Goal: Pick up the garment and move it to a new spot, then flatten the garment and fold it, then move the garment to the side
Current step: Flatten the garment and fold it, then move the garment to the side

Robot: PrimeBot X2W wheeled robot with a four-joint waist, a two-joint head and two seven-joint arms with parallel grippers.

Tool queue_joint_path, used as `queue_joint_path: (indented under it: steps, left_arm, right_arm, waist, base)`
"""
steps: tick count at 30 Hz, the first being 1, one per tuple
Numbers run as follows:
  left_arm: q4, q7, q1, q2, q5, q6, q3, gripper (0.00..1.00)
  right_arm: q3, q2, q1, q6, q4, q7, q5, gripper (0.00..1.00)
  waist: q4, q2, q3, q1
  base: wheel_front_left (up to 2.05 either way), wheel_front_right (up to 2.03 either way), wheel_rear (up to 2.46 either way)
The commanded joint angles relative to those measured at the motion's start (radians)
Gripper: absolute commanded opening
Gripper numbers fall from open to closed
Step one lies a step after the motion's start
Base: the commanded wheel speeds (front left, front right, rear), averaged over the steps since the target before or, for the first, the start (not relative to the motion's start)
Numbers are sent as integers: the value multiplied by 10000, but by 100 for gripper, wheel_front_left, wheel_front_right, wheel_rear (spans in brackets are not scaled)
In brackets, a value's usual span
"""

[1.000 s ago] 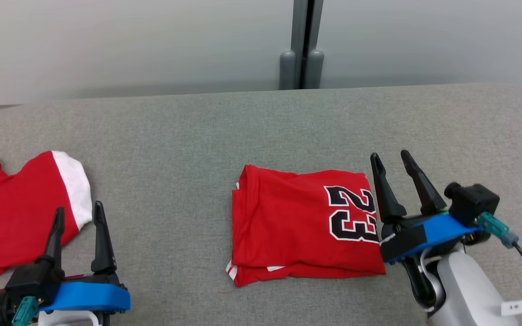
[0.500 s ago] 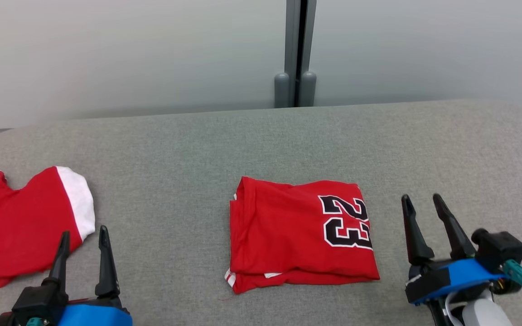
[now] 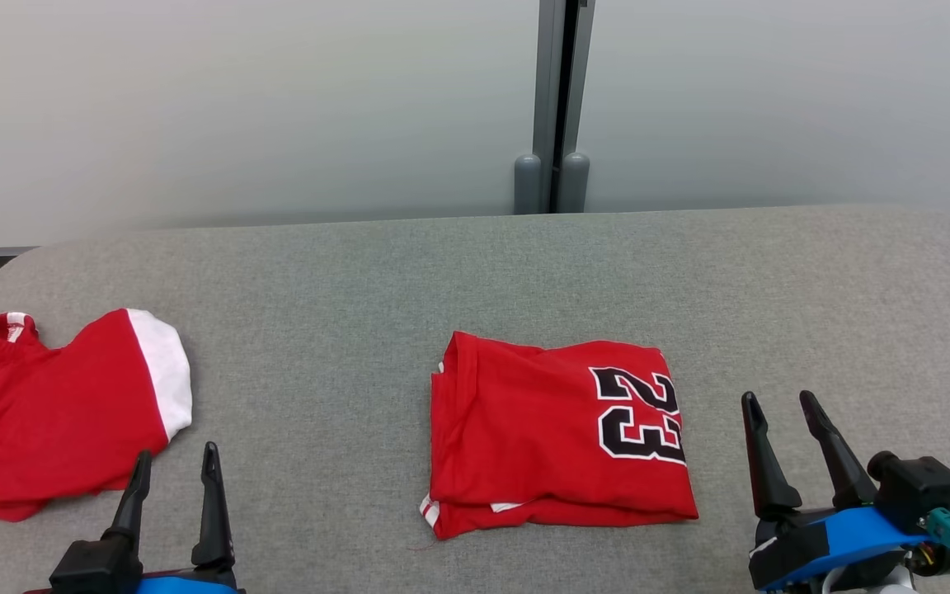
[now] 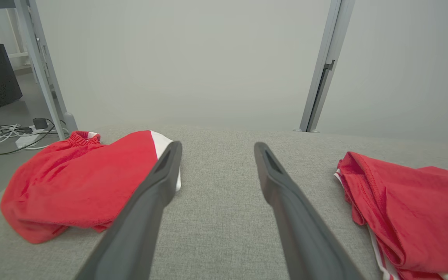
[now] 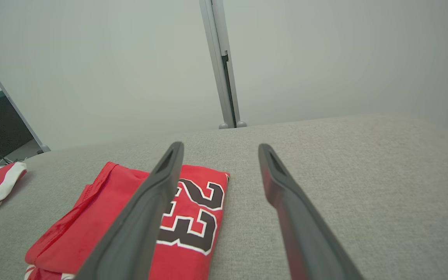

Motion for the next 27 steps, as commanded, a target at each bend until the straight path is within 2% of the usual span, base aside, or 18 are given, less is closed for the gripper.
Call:
queue_joint_path:
  steps: [1,13,21,27]
  left_arm:
    - [10,-44,25,65,17,45,-11,100]
    - [-3,-44,-130,121,-90,141,-113,100]
    - [-85,-44,-448,126,-181,166,-188,100]
    - [-99,-46,-760,143,-200,135,-298,100]
  right_arm:
    - [7,16,145,6,-51,5,12,100]
    - [11,17,-140,6,-26,247,-131,100]
    - [377,15,-1520,6,299,513,-559,100]
    - [541,12,-2582,6,1160,870,-820,100]
  waist:
    - [7,0,3,1]
    - [41,0,101,1]
    - [59,0,444,1]
    - [287,0,824,1]
  base:
    - [0,0,0]
    - [0,0,0]
    - [0,0,0]
    - [0,0,0]
